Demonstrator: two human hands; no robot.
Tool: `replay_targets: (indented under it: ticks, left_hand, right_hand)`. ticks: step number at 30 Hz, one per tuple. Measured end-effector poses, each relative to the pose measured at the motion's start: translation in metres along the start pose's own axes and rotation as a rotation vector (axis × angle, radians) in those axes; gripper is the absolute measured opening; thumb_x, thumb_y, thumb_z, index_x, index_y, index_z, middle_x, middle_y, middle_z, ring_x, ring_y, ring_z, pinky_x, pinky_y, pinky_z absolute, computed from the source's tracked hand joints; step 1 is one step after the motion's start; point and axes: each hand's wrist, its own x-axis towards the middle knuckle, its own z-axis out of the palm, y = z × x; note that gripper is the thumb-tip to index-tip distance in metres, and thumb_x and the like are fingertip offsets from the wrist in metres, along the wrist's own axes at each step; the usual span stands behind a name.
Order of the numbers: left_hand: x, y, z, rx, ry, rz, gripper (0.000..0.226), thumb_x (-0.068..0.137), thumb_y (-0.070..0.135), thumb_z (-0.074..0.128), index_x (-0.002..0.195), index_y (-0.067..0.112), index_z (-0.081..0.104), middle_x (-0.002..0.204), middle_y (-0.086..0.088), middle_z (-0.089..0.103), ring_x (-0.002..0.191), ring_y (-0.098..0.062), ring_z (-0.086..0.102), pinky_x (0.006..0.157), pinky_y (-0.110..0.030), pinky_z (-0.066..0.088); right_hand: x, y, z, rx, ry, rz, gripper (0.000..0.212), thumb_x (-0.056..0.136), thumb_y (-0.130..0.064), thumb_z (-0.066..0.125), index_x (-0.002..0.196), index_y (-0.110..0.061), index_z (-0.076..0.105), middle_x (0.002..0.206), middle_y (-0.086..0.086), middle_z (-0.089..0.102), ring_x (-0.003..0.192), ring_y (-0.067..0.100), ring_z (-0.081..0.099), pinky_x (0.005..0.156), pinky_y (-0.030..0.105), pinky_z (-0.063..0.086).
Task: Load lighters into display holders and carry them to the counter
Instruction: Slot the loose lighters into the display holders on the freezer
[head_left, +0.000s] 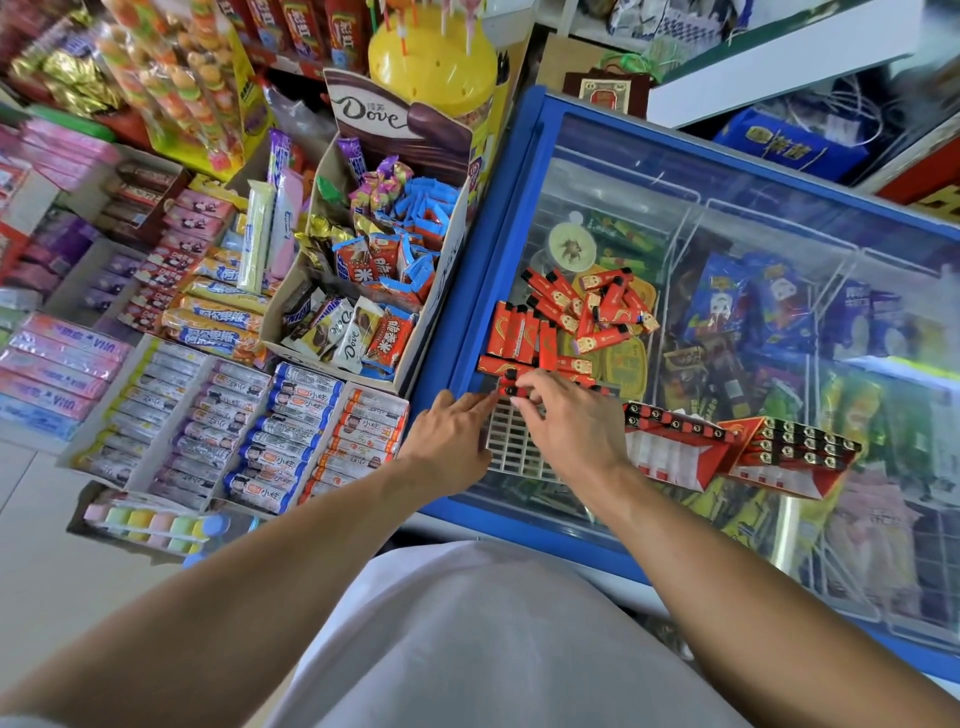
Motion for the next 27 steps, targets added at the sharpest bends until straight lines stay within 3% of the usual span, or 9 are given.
replay_targets:
  ticks: [4, 9, 15, 17, 19, 21, 25, 27]
  left_hand:
    - [0.0, 0.0, -0.001, -0.014, -0.011, -0.015, 0.082, 0.091, 0.035, 0.057, 0.16, 0.025, 0.015, 0.141, 0.001, 0.051, 0.118, -0.026, 0.042, 0.089, -0.043, 0.048]
    - [-0.001, 0.0, -0.001, -0.024, -0.019, -0.021, 0.085, 0.091, 0.035, 0.057, 0.161, 0.025, 0.01, 0.14, 0.001, 0.051, 0.12, -0.026, 0.041, 0.091, -0.043, 0.047]
    - [-0.002, -0.001, -0.001, -0.032, -0.022, -0.021, 0.092, 0.09, 0.038, 0.06, 0.161, 0.024, 0.003, 0.137, 0.0, 0.052, 0.119, -0.025, 0.04, 0.093, -0.042, 0.046]
    - [0.0, -0.001, -0.001, -0.033, -0.033, -0.022, 0.094, 0.089, 0.04, 0.062, 0.161, 0.025, 0.003, 0.139, 0.001, 0.049, 0.122, -0.026, 0.039, 0.095, -0.042, 0.045]
    - [0.002, 0.0, -0.002, -0.025, -0.05, -0.023, 0.095, 0.089, 0.041, 0.063, 0.16, 0.026, 0.003, 0.142, 0.002, 0.046, 0.125, -0.026, 0.038, 0.098, -0.043, 0.045]
    - [0.004, 0.001, -0.004, -0.013, -0.074, -0.026, 0.094, 0.089, 0.041, 0.064, 0.16, 0.027, 0.004, 0.145, 0.002, 0.042, 0.128, -0.025, 0.037, 0.101, -0.044, 0.045]
    - [0.006, 0.002, -0.009, -0.019, -0.109, -0.033, 0.093, 0.09, 0.042, 0.064, 0.161, 0.028, 0.006, 0.151, 0.002, 0.037, 0.132, -0.026, 0.035, 0.105, -0.045, 0.044]
    - [0.007, 0.003, -0.009, -0.014, -0.115, -0.037, 0.093, 0.09, 0.043, 0.064, 0.161, 0.029, 0.006, 0.153, 0.002, 0.035, 0.133, -0.027, 0.035, 0.105, -0.046, 0.043]
  right_hand:
    - [0.004, -0.001, 0.001, 0.001, 0.054, -0.013, 0.009, 0.093, -0.037, 0.07, 0.092, -0.029, 0.073, 0.081, -0.013, 0.071, 0.055, 0.006, 0.06, 0.042, 0.021, 0.041]
    - [0.006, 0.0, 0.0, 0.015, 0.02, -0.008, 0.008, 0.091, -0.038, 0.071, 0.089, -0.031, 0.075, 0.078, -0.014, 0.068, 0.054, 0.006, 0.058, 0.042, 0.021, 0.042]
    - [0.017, 0.009, -0.015, 0.12, -0.04, 0.113, 0.015, 0.096, -0.04, 0.063, 0.102, -0.031, 0.074, 0.089, -0.017, 0.07, 0.053, -0.008, 0.05, 0.044, 0.009, 0.034]
    - [0.038, 0.025, -0.017, 0.079, -0.129, 0.202, 0.016, 0.096, -0.036, 0.064, 0.109, -0.031, 0.071, 0.095, -0.018, 0.07, 0.065, -0.009, 0.056, 0.05, 0.01, 0.039]
    - [0.059, 0.039, -0.01, 0.045, -0.275, 0.293, 0.025, 0.093, -0.035, 0.068, 0.118, -0.029, 0.068, 0.098, -0.014, 0.072, 0.078, 0.003, 0.065, 0.059, 0.02, 0.05]
    - [0.076, 0.043, 0.003, -0.021, -0.404, 0.345, 0.032, 0.091, -0.039, 0.07, 0.119, -0.023, 0.067, 0.092, -0.006, 0.073, 0.079, 0.013, 0.068, 0.067, 0.031, 0.058]
    - [0.104, 0.041, 0.017, -0.07, -0.471, 0.41, 0.031, 0.089, -0.04, 0.074, 0.092, -0.011, 0.065, 0.07, -0.001, 0.064, 0.059, 0.015, 0.062, 0.049, 0.027, 0.048]
    - [0.114, 0.04, 0.019, -0.059, -0.494, 0.452, 0.033, 0.088, -0.033, 0.076, 0.105, -0.008, 0.062, 0.077, 0.0, 0.064, 0.058, 0.013, 0.061, 0.044, 0.025, 0.04]
